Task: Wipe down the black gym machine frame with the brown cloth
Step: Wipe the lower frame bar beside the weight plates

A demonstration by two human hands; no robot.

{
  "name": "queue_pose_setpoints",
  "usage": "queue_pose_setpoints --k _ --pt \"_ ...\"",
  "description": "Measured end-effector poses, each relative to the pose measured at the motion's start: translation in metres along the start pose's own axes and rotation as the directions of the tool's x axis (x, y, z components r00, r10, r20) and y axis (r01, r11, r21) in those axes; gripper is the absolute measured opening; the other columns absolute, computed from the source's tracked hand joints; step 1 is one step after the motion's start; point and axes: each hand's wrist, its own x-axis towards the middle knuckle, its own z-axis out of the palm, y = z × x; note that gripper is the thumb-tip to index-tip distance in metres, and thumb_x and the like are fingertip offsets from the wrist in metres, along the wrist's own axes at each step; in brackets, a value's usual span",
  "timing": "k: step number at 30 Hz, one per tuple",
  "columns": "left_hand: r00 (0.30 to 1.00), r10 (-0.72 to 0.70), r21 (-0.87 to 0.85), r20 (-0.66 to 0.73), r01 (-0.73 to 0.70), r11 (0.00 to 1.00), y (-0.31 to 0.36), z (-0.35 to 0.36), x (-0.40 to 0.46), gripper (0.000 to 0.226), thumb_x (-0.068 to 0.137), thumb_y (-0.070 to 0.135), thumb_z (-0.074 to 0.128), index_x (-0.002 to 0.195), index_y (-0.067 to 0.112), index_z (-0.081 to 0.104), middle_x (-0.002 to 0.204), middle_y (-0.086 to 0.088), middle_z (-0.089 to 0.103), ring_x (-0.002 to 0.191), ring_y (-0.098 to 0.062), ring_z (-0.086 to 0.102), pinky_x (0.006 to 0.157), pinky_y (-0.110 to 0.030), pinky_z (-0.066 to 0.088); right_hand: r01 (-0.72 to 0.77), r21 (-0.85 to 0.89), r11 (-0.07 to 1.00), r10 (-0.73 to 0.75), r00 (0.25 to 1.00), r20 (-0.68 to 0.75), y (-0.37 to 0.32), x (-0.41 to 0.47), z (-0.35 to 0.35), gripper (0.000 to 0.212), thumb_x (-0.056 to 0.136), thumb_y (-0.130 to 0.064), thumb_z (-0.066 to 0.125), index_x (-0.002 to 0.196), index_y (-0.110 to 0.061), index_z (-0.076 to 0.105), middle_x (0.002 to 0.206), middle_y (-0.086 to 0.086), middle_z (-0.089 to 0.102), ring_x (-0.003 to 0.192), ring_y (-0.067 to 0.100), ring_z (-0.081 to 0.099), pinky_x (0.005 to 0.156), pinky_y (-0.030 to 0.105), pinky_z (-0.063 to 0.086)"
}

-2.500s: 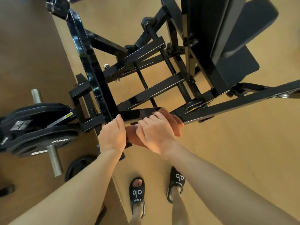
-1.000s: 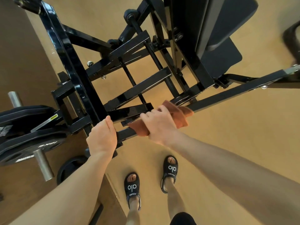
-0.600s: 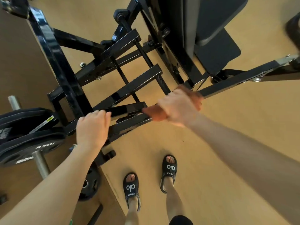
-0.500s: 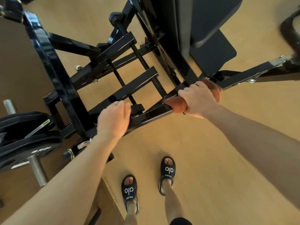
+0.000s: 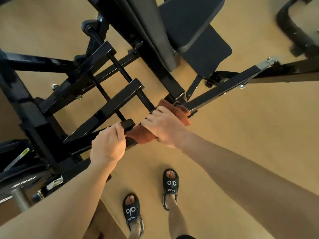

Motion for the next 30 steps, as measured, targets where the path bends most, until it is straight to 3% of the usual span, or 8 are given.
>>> queue_pose_setpoints --k 5,9,12,16,19,24,27,30 --pt "0.991 -0.117 -0.178 0.059 0.125 0.976 0.002 -0.001 0.001 0.051 0.106 0.039 0.023 0.089 0.013 0.063 0.062 0.005 0.058 0.057 -0.012 0.063 0.058 -0.036 0.06 -0.259 -0.172 0.95 0.28 0.954 0.11 0.108 -0.036 -0.027 0.059 0.071 -0.037 0.089 0.122 -0.028 0.06 0.117 -0.002 0.07 0.111 0.026 0.064 0.114 0.05 0.036" --pt "0.989 -0.143 -0.178 0.047 0.149 0.973 0.004 -0.001 0.003 0.046 0.11 0.034 0.026 0.081 0.019 0.058 0.059 0.006 0.056 0.055 -0.011 0.062 0.057 -0.034 0.059 -0.413 -0.206 0.887 0.449 0.874 0.185 0.068 -0.02 -0.024 0.064 0.072 -0.043 0.084 0.127 -0.031 0.054 0.129 -0.003 0.064 0.124 0.025 0.057 0.12 0.051 0.026" --pt "0.991 -0.129 -0.212 0.014 0.129 0.969 0.001 0.005 0.002 0.046 0.11 0.03 0.029 0.074 0.018 0.055 0.055 0.004 0.054 0.05 -0.012 0.06 0.05 -0.03 0.054 -0.33 -0.123 0.936 0.347 0.924 0.16 0.01 -0.001 -0.013 0.062 0.069 -0.041 0.087 0.123 -0.028 0.058 0.123 -0.002 0.066 0.121 0.025 0.06 0.119 0.052 0.027" --pt "0.996 -0.076 -0.145 0.041 0.081 0.986 -0.002 0.006 0.003 0.025 0.107 0.018 0.046 0.082 0.016 0.051 0.056 0.017 0.035 0.043 0.001 0.042 0.042 -0.015 0.027 -0.176 0.021 0.984 0.173 0.979 0.107 -0.04 0.014 0.001 0.056 0.073 -0.038 0.086 0.121 -0.025 0.059 0.119 0.001 0.068 0.116 0.027 0.062 0.116 0.052 0.033" --pt "0.993 -0.122 -0.158 0.003 0.121 0.98 -0.002 0.008 0.002 0.037 0.11 0.027 0.034 0.077 0.017 0.051 0.057 0.007 0.051 0.05 -0.008 0.057 0.048 -0.023 0.044 -0.009 0.025 1.0 0.007 0.998 0.06 0.015 0.0 -0.004 0.056 0.072 -0.033 0.086 0.121 -0.027 0.061 0.112 -0.004 0.069 0.107 0.022 0.064 0.109 0.045 0.039" --pt "0.987 -0.158 -0.192 0.039 0.163 0.968 0.003 0.002 0.0 0.05 0.11 0.033 0.026 0.078 0.015 0.06 0.06 0.0 0.06 0.055 -0.013 0.063 0.058 -0.036 0.059 -0.323 -0.188 0.927 0.349 0.929 0.123 0.136 -0.041 -0.031 0.057 0.072 -0.045 0.084 0.122 -0.03 0.061 0.116 -0.004 0.07 0.113 0.024 0.063 0.117 0.05 0.031" --pt "0.986 -0.163 -0.173 0.036 0.167 0.971 0.003 0.003 0.002 0.051 0.11 0.032 0.027 0.073 0.015 0.058 0.058 -0.001 0.06 0.053 -0.014 0.062 0.057 -0.037 0.059 -0.431 -0.237 0.871 0.474 0.864 0.17 0.115 -0.035 -0.03 0.06 0.077 -0.055 0.078 0.128 -0.033 0.056 0.127 -0.004 0.066 0.124 0.026 0.057 0.121 0.052 0.022" --pt "0.988 -0.153 -0.156 0.018 0.154 0.976 0.003 0.006 0.002 0.054 0.11 0.033 0.026 0.067 0.016 0.054 0.055 -0.001 0.057 0.049 -0.014 0.061 0.052 -0.032 0.054 -0.385 -0.147 0.911 0.408 0.89 0.204 0.061 -0.016 -0.024 0.063 0.076 -0.05 0.081 0.13 -0.033 0.054 0.13 -0.005 0.063 0.127 0.025 0.056 0.122 0.053 0.02"
